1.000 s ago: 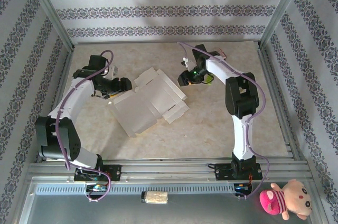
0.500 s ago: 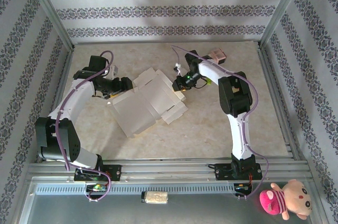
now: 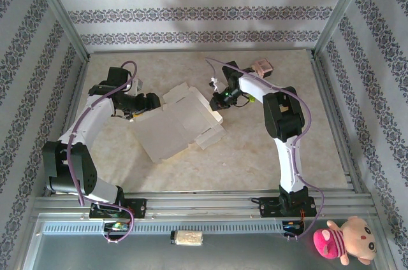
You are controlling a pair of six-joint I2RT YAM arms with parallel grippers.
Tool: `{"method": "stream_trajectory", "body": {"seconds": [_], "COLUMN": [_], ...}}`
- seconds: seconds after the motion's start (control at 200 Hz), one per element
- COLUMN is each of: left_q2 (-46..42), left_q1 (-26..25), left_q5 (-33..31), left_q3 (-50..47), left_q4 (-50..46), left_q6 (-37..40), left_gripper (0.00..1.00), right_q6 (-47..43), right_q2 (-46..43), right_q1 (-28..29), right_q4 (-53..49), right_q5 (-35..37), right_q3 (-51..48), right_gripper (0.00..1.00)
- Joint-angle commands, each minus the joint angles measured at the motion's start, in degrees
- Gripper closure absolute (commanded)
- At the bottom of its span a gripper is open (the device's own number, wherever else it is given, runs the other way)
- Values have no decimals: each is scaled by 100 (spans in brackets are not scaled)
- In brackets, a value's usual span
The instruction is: Fold the paper box
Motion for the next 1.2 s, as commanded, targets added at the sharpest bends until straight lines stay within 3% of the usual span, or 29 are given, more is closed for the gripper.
{"method": "stream_trajectory", "body": {"seconds": [0.0,0.285,0.405,0.57,0.81,0.959,1.194], "left_q2": [11,269,661,1289,1395,1366,1342], "left_q1": [-53,-53,-53,7,102,197,367], "left_q5": [-40,-545,-650,-1034,-1105,-1161,-700], "left_q3": [-28,128,450,1055,1470,1205,566], "left_q4": [116,233,343,378,645,1300,1966], "left_q6": [32,66,303,1284,2536,2974,4179], "left_gripper": [15,14,14,16,18,20,20], "right_q6": [-281,-1749,-2319,-3096,-5676,-6339,-6896], "right_q2": [-368,-856,-799,-1278,-2305,-2520,-2332], "right_q1": [199,1338,1756,2047,2482,2515,2462], "right_q4": [-17,423,942,2042,5094,6036,6706], "right_q5": [820,4793,5944,6391,6818,6843,6724], "right_q3": [-62,-375,-579,-1178,-2791,-3049,-3193], "right_gripper": [91,95,96,96,97,97,97]}}
